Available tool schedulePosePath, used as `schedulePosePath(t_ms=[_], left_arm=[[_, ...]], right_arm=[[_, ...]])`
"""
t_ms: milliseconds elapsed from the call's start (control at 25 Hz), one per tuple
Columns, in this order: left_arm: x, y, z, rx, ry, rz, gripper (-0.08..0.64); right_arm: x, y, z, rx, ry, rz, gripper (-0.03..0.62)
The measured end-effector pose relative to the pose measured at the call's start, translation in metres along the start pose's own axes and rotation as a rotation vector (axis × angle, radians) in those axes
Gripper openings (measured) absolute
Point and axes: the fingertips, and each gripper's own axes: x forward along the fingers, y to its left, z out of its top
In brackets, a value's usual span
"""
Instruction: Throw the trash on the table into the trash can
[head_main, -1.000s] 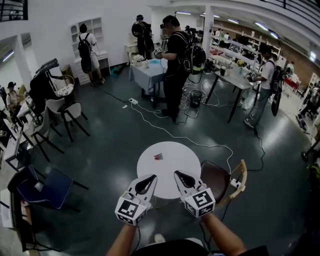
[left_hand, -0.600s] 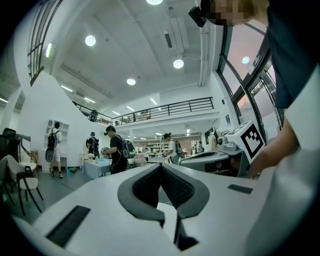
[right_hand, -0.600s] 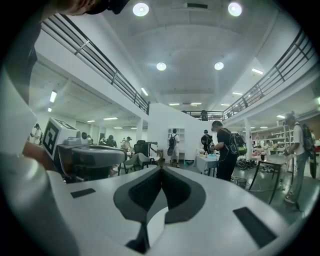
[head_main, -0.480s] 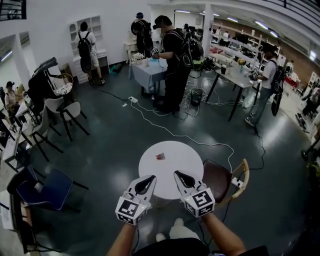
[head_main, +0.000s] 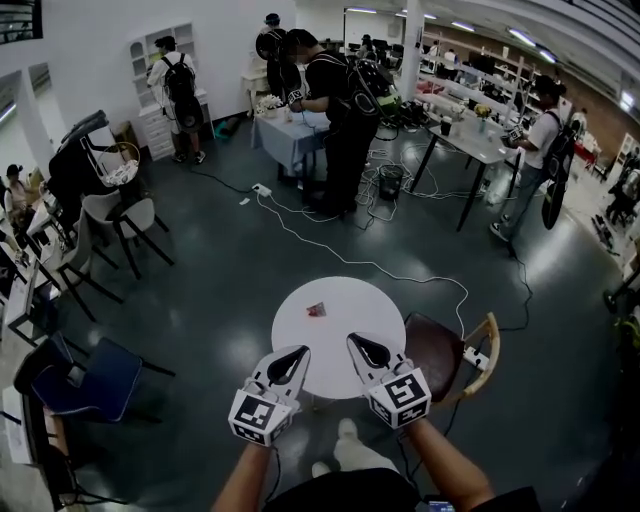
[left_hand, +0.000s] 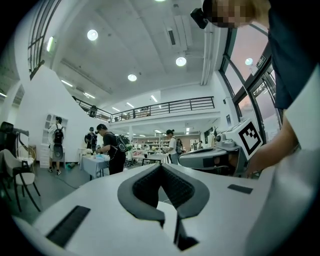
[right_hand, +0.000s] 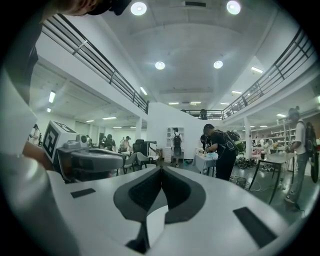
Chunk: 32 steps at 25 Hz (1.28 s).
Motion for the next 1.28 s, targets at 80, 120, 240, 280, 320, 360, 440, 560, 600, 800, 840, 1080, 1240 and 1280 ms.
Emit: schedulePosePath(t_ms=[80, 120, 240, 280, 320, 360, 440, 560, 600, 800, 840, 1080, 1240, 1280], left_arm=[[0.013, 0.007, -0.007, -0.013, 0.012, 0.007, 0.015], [0.020, 0.011, -0.010, -0.021, 0.018, 0.009, 0.015], [0.041, 0.023, -0.025, -0.026, 0.045, 0.014, 0.015], [0.049, 0.027, -0.031, -0.027, 0.055, 0.015, 0.015], [0.057, 0.032, -0.038, -0.031, 0.065, 0.013, 0.015], [0.065, 0.036, -0.045, -0.037, 0.076, 0.007, 0.015], [0.081, 0.042, -0.057, -0.051, 0.095, -0.007, 0.015], [0.102, 0.051, -0.073, -0.064, 0.117, -0.013, 0.015], [0.109, 0.055, -0.078, -0.067, 0.123, -0.012, 0.015], [0.139, 0.076, -0.114, -0.090, 0.157, -0.012, 0.015], [0.145, 0.078, -0.123, -0.095, 0.168, -0.011, 0.015], [0.182, 0.091, -0.170, -0.179, 0.216, -0.030, 0.015], [0.201, 0.104, -0.205, -0.177, 0.251, -0.038, 0.015], [0.206, 0.106, -0.214, -0.176, 0.262, -0.038, 0.015]], right_arm=[[0.008, -0.011, -0.006, 0.007, 0.011, 0.005, 0.018], [0.013, -0.017, -0.010, 0.011, 0.018, 0.008, 0.018], [0.028, -0.035, -0.021, 0.022, 0.034, 0.015, 0.018], [0.035, -0.042, -0.026, 0.028, 0.040, 0.017, 0.018], [0.041, -0.049, -0.031, 0.035, 0.048, 0.020, 0.018], [0.048, -0.057, -0.037, 0.042, 0.055, 0.023, 0.018], [0.060, -0.070, -0.049, 0.053, 0.069, 0.029, 0.018], [0.076, -0.087, -0.067, 0.064, 0.092, 0.040, 0.018], [0.082, -0.093, -0.073, 0.068, 0.101, 0.043, 0.018], [0.107, -0.118, -0.105, 0.106, 0.144, 0.044, 0.018], [0.110, -0.122, -0.113, 0.114, 0.154, 0.046, 0.018], [0.137, -0.144, -0.158, 0.141, 0.204, 0.069, 0.018], [0.160, -0.150, -0.182, 0.152, 0.218, 0.086, 0.018], [0.163, -0.152, -0.186, 0.156, 0.220, 0.089, 0.018]])
